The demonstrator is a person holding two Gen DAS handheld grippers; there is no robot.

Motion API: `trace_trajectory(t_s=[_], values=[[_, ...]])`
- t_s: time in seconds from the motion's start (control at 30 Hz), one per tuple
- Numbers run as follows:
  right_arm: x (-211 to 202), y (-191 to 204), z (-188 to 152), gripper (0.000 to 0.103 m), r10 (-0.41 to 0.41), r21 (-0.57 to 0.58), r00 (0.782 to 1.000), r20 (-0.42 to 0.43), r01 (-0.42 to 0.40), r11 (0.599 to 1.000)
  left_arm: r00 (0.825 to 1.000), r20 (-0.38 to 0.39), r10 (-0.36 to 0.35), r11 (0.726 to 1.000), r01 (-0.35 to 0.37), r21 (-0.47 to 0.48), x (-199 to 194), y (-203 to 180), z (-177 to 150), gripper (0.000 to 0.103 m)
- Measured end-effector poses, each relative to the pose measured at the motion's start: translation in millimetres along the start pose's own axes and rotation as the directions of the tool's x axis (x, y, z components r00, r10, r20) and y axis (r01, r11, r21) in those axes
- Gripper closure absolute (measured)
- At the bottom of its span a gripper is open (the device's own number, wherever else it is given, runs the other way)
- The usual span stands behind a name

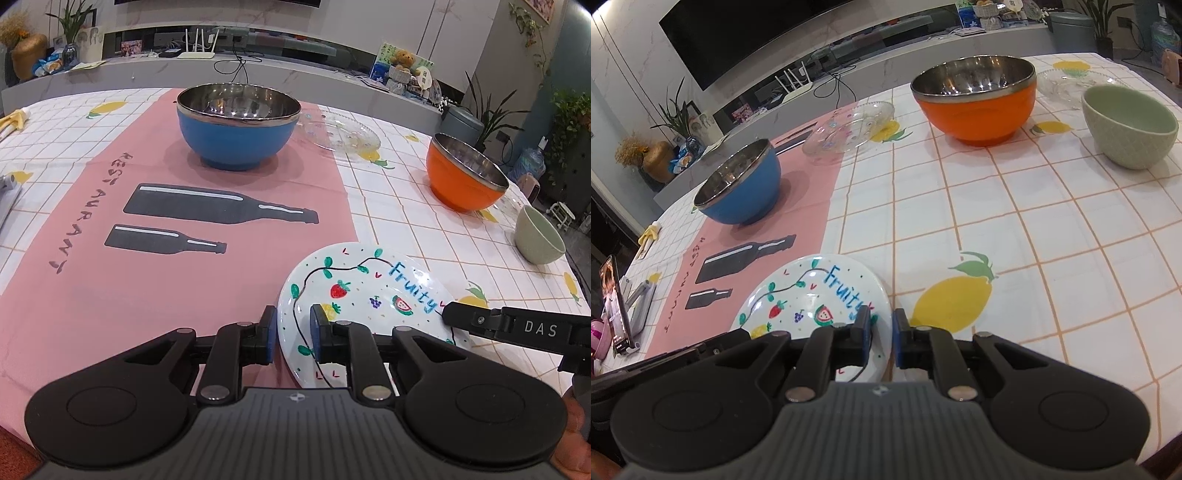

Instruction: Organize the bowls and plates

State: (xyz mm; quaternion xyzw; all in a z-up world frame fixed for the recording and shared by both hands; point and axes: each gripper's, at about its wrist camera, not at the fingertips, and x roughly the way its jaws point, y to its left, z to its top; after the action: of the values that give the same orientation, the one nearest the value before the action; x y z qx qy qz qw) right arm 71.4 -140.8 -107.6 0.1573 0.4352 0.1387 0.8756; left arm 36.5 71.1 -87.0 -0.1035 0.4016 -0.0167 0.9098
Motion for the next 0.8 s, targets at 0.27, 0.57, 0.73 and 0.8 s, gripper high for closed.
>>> trace_trajectory(t_s=[0.27,0.57,0.73,0.8], values=[[-3,-1,0,0.078,0.018,0.011,1.000,0.006,-0.018,1.000,1.000,0.027,0.014,1.000,-0.015,0.018,-4,-1,0,0.074],[-26,0,13,0.064,-0.024,-0.032,0.997,0.073,0.027,0.999,0.995,0.096,0.024,0.988,-0.038,0.149,-28,-34,16,0.064],[-43,-3,28,0.063,-0.078,-0.064,0.991,0.108,0.085,0.994,0.995,0.085,-0.047,0.984,0.032,0.176,-37,-57,37,0.063],[-50,-10,36,0.063,-0.088,-0.053,0.989,0.118,0.094,0.994,0.992,0.075,-0.103,0.983,0.090,0.158,-37,-63,47,0.063]])
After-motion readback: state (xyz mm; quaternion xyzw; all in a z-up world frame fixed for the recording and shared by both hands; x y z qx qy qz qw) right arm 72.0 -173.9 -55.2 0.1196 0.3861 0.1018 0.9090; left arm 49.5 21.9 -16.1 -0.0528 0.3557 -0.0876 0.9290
